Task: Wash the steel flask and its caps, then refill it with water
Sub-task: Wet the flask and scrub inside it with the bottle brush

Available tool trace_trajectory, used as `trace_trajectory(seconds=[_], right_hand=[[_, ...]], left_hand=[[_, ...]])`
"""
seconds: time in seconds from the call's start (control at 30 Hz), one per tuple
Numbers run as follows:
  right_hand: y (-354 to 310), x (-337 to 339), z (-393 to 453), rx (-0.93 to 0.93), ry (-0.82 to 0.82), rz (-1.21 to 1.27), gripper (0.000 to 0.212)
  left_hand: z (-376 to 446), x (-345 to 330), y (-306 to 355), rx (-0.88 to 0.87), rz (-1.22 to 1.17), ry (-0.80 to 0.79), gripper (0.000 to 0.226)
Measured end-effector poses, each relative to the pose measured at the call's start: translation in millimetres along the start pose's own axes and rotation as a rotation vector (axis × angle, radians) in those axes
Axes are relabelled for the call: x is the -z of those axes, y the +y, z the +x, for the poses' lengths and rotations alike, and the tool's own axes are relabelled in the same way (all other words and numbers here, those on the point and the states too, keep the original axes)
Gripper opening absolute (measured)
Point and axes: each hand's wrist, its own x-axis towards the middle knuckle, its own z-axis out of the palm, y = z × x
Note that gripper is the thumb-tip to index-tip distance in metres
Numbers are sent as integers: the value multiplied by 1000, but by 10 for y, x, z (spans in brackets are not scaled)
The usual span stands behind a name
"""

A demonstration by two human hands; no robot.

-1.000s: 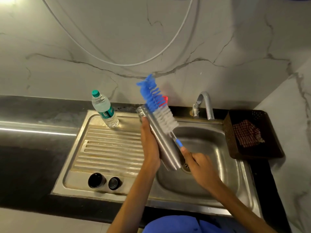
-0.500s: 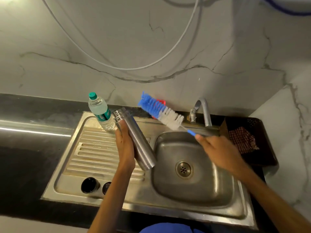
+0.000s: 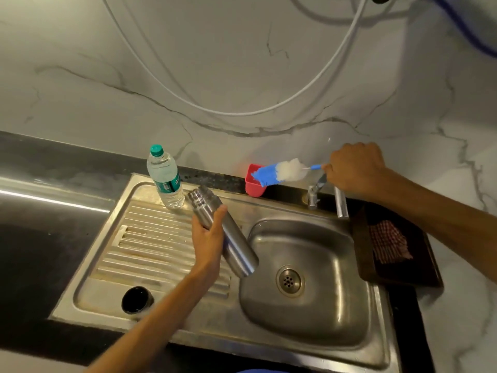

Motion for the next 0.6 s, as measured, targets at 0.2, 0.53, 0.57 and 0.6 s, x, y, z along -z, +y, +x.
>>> trace_trajectory(seconds=[0.2,0.53,0.57,0.6], right_hand=[[-108,128,262,93,-2,-111,19],[-475,148,653,165,80,-267,26],[-491,152,654,190,93,-274,25],[-492,173,654,205,100,-267,25]], left_hand=[[472,125,377,-145,364,-282,47],[713,113,750,-294,646,-536,51],[725,121,756,-299,662,-551,51],[742,136,767,-300,670,-558,52]])
